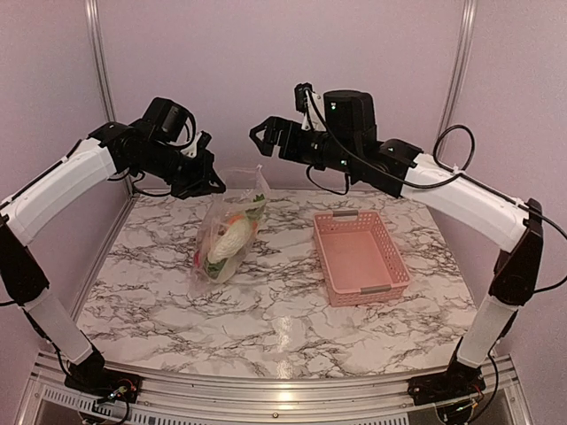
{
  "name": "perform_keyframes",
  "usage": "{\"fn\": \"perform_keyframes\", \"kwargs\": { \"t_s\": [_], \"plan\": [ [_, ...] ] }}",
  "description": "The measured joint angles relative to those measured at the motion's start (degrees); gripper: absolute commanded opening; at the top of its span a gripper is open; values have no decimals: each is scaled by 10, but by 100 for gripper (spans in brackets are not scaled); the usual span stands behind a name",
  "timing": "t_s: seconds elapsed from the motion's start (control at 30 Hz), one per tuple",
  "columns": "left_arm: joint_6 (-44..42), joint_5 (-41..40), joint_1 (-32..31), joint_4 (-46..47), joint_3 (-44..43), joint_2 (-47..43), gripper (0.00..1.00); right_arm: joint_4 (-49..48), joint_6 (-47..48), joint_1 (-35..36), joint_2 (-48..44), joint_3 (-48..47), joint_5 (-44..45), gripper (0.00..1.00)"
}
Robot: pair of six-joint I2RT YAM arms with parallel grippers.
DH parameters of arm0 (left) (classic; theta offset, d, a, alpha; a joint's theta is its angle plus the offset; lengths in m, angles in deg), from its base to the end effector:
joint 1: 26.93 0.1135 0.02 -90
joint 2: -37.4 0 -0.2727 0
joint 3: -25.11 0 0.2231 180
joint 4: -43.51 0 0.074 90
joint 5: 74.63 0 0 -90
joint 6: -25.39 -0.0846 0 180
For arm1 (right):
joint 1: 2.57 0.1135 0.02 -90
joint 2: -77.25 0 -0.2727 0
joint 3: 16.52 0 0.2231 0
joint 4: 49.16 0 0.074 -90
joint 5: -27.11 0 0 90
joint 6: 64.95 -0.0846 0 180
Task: Place the food in the zip-top bag and seal the zipper
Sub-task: Place the fake vegetable in the zipper food storage bag, then pass from the left arm to the right
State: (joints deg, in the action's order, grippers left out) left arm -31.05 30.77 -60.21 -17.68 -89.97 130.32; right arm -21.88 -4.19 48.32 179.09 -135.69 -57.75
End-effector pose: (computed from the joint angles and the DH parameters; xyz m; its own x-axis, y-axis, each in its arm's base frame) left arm 0.2898 -0.2171 0.3720 -0.8265 -0.0950 -0.5549 0.2935 0.7683 -0.5688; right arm 0.2865 0.3404 0.4195 -0.4454 0.2233 -0.8670 -0.5725 0.6735 0.4676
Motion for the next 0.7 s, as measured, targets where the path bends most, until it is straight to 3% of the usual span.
{"fn": "perform_keyframes", "kwargs": {
  "t_s": [0.13,0.27,0.5,0.7],
  "plan": [
    [-15,3,0,11,3,0,0,16,23,-34,-49,23,6,87],
    [-20,37,0,33,9,-1,0,42,35,-62,-37,23,-15,77],
    [-21,87,-2,65,9,-2,0,96,47,-64,17,23,-64,75],
    [-36,141,-17,89,52,-26,0,100,70,-99,-23,50,-88,75]
  ]
}}
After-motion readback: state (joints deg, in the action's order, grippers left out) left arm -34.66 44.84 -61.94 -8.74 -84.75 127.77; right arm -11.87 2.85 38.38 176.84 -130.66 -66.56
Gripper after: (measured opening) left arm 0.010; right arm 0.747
